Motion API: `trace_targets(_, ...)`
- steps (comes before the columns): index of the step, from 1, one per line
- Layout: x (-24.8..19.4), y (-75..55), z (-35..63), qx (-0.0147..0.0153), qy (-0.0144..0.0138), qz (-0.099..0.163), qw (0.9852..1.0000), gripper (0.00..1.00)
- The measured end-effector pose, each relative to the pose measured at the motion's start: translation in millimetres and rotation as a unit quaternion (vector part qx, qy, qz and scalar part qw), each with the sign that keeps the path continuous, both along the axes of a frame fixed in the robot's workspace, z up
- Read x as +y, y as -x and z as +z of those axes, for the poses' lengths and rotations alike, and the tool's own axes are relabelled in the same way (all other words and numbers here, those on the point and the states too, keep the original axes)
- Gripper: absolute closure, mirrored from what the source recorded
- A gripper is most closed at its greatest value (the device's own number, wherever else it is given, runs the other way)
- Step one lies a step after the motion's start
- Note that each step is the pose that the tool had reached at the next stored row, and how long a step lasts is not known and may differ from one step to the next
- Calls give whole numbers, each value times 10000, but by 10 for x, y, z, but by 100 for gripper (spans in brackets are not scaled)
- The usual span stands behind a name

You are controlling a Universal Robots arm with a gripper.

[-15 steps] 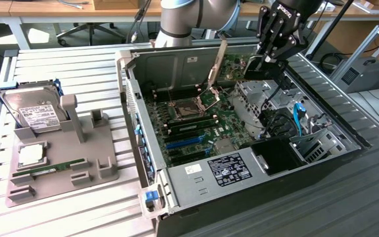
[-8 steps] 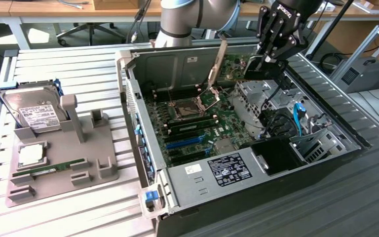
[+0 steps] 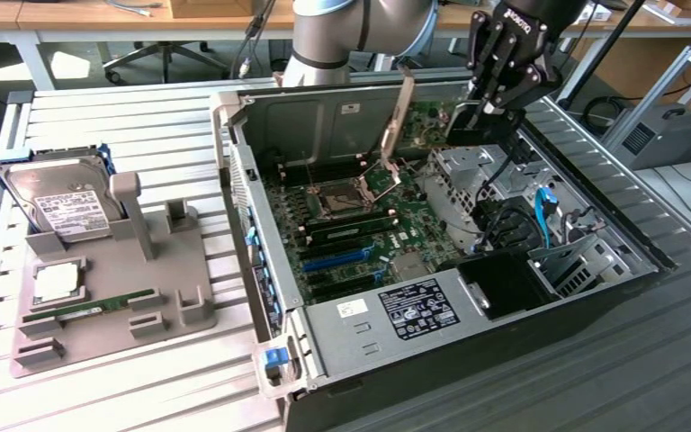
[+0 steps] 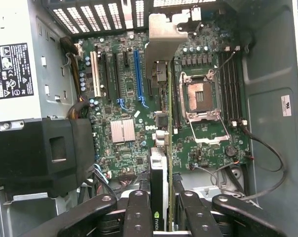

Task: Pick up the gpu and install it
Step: 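Insert the gpu into the slot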

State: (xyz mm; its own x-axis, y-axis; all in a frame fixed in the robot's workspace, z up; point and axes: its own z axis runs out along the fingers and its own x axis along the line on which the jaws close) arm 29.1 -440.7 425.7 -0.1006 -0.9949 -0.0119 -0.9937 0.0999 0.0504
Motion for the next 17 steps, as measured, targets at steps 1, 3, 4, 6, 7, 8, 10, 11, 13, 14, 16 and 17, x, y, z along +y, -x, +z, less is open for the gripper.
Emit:
trace_targets(1, 0, 4, 0, -13, -1, 24, 10000, 73)
trace_targets(3, 0, 9, 0, -36, -3, 86, 10000, 73)
trace_targets(4, 0, 11, 1, -41, -3, 106, 9999, 73)
trace_targets(6, 0, 15, 1, -47, -4, 135, 9999, 73)
trace_targets(7, 0, 15, 1, -47, -4, 137, 9999, 73)
trace_targets(8, 0, 15, 1, -47, -3, 137, 9999, 73)
trace_targets(10, 0, 15, 0, -47, -4, 137, 9999, 73)
trace_targets(11, 0, 22, 0, -47, -4, 136, 9999, 73)
trace_targets(13, 0, 82, 0, -48, -4, 137, 9999, 73)
trace_targets(14, 0, 103, 0, -48, -4, 137, 9999, 73)
trace_targets(16, 0, 173, 1, -48, -3, 139, 9999, 73)
trace_targets(17, 0, 196, 0, -48, -4, 140, 9999, 73)
